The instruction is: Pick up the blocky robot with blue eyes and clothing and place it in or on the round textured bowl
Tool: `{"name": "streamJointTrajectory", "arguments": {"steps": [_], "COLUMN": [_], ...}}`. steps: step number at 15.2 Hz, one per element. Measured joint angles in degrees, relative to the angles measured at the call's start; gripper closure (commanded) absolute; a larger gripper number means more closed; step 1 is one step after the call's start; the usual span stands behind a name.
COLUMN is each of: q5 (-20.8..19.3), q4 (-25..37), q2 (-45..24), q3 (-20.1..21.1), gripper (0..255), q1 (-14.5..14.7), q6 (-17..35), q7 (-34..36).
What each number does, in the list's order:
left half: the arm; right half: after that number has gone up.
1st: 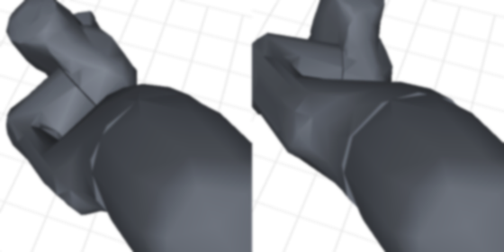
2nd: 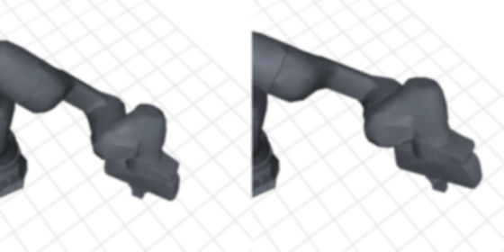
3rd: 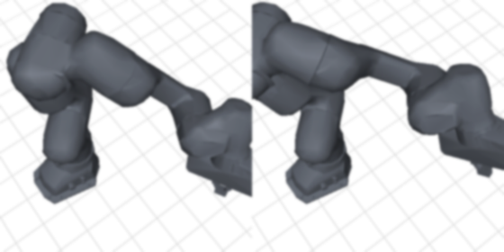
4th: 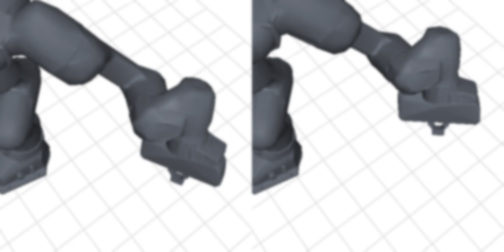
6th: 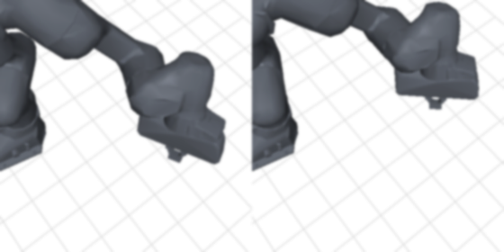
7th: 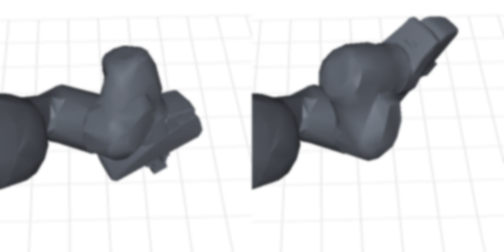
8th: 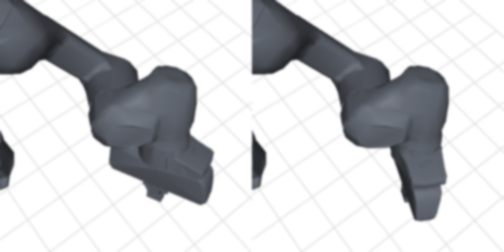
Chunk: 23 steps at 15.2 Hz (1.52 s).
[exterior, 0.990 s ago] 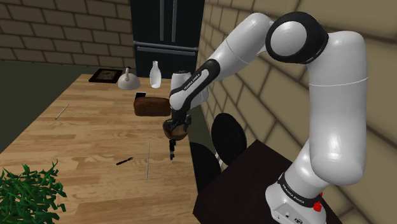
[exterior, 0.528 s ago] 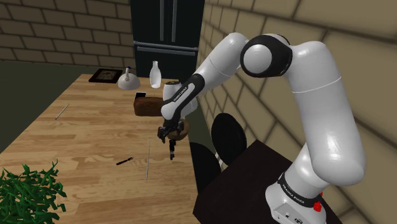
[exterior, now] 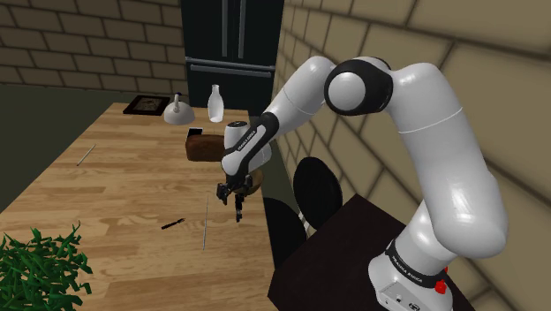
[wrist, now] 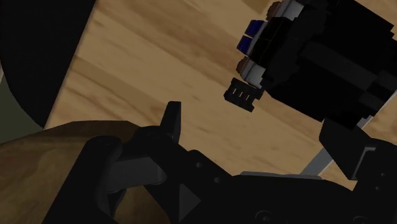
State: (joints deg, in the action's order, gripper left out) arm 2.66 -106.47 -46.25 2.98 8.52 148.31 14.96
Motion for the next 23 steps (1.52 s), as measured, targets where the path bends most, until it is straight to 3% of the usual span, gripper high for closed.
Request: {"name": "streamJointTrajectory", "arguments": {"steps": [4,5,15,23], "q5": [-0.03,-0.03,-0.08,-0.07], "q4": [0.11,0.03,-0.02,-2.25], "q2": [-0.18,-0.15,-0.1,4.71], "q3": [0.02,0.04,0.01,-0.16], "gripper": [0,255,255,255], "q1": [0.01,-0.02,-0.18,-0.22], "q6": [0.03,0.12,0.43,-2.59], "q7": [0.06,0.02,-0.16,0.27]}}
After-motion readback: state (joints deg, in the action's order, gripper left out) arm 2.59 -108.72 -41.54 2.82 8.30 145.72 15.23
